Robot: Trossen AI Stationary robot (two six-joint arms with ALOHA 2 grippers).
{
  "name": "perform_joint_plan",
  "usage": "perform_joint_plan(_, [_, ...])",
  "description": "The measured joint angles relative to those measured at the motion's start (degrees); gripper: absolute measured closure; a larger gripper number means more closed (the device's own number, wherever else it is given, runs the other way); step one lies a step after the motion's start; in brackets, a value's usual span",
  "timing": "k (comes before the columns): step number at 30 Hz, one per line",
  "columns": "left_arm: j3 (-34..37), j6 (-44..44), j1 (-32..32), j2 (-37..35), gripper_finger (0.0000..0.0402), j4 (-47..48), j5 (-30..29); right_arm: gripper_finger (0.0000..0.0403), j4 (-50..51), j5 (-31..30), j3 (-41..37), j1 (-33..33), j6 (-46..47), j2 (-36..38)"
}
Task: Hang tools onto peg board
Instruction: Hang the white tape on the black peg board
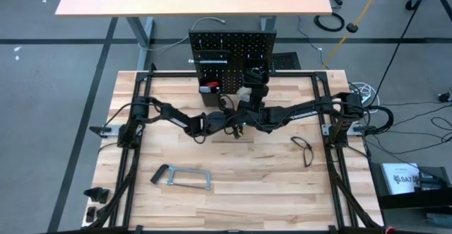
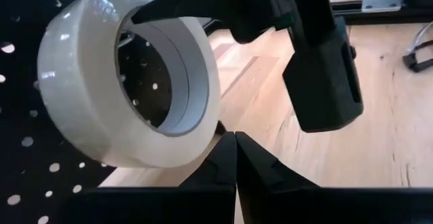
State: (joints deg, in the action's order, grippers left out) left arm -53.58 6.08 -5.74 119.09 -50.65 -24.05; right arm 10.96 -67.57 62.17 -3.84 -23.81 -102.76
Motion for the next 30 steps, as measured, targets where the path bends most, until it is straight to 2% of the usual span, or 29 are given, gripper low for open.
perform_joint_plan(13, [0.02,0.28,1.55,0.07,0.0401,0.82,-0.87,0.0266,-0.50,0.40,0.00,0.38,0.13,0.00])
perform_joint_plan(18, [0.07,-1.23,1.58,0.07,0.0401,0.59,-5.68,0.0266,-0.50,0.02,0.00,0.63,-0.83,0.00])
perform_joint_plan(22, [-0.21,-1.26,1.64,0.09,0.0401,0.42,-12.59,0.0266,-0.48,-0.26,0.00,0.55,-0.81,0.00])
perform_joint_plan(30, [-2.67,-1.29,1.67,2.77,0.0401,-1.74,-12.20,0.0266,-0.66,-0.84,0.03,0.48,-0.63,0.20])
